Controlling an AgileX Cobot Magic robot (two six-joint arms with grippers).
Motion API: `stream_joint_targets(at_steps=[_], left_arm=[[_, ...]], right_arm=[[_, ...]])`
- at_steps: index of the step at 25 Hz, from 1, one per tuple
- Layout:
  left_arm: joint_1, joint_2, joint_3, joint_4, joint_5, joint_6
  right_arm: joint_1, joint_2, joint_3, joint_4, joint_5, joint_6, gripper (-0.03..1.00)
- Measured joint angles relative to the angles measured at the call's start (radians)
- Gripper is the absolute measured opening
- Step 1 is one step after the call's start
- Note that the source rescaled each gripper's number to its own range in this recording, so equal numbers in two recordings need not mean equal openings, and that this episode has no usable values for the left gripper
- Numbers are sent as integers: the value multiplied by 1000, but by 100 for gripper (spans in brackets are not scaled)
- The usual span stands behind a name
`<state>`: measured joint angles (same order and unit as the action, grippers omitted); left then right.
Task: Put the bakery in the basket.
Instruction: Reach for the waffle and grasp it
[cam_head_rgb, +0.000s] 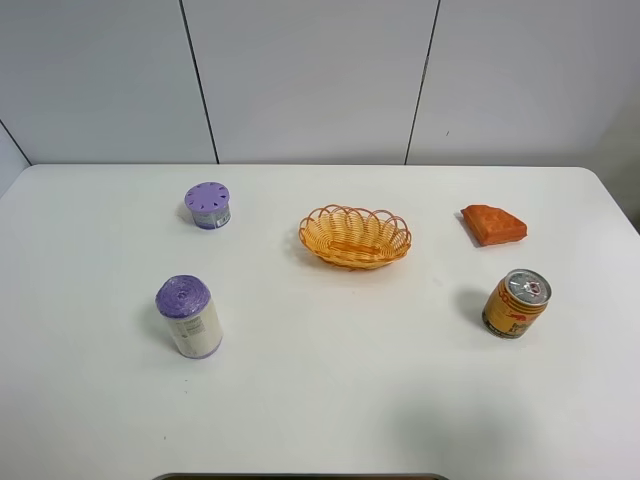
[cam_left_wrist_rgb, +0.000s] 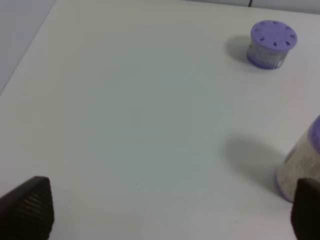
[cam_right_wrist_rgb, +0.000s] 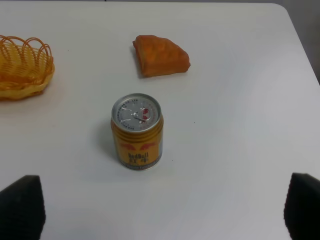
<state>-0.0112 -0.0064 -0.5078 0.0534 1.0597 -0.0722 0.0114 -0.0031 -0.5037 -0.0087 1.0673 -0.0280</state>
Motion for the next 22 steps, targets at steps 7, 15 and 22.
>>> stream_joint_targets(at_steps=[7, 15, 22], left_arm=[[0, 0, 0, 0, 0, 0], [0, 0, 0, 0, 0, 0], [0, 0, 0, 0, 0, 0]], right_arm=[[0, 0, 0, 0, 0, 0, 85], [0, 0, 0, 0, 0, 5, 85], [0, 0, 0, 0, 0, 7, 85]])
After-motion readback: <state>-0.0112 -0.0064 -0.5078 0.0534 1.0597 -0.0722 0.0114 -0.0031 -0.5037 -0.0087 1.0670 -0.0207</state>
